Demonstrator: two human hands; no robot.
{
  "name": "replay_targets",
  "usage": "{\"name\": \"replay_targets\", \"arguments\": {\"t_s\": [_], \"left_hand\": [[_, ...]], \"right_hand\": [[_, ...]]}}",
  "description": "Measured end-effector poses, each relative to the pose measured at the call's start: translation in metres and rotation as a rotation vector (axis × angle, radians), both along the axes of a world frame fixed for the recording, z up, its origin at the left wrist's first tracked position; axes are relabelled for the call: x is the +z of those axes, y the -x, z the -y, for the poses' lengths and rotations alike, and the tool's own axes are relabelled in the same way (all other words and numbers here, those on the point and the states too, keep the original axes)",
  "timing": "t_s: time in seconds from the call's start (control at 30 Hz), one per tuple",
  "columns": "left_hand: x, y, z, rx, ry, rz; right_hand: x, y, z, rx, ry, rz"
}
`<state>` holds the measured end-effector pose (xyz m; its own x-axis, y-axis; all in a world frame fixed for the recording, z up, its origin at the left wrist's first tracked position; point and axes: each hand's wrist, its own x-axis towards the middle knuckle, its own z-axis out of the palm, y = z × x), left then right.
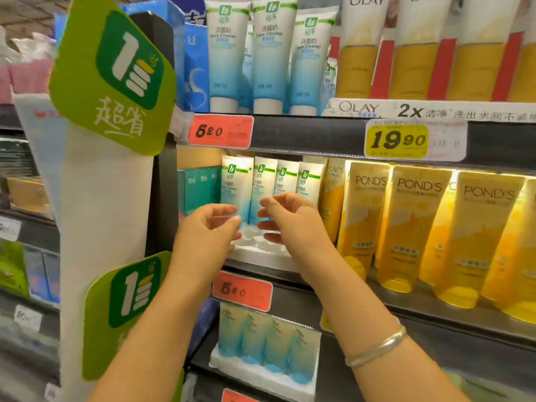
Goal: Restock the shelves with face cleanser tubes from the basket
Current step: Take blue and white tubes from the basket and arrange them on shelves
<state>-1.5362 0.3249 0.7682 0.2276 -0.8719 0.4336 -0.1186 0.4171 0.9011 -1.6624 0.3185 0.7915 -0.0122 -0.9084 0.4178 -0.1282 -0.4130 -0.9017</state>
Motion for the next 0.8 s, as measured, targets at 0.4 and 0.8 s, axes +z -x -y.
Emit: {"name": "replay_targets", "arguments": {"t_s": [0.4,0.8], "left_hand": [[-0.069,-0.003,-0.062,-0.544,-0.173,-0.134],[-0.239,0.028,-0.161,-0.974,-0.725,0.184]], "right_hand": [[-0.068,0.021,-0.117,-0.211,-0.139,0.209],[-0.26,0.047,-0.314,-0.779,-0.735,0.445]]}}
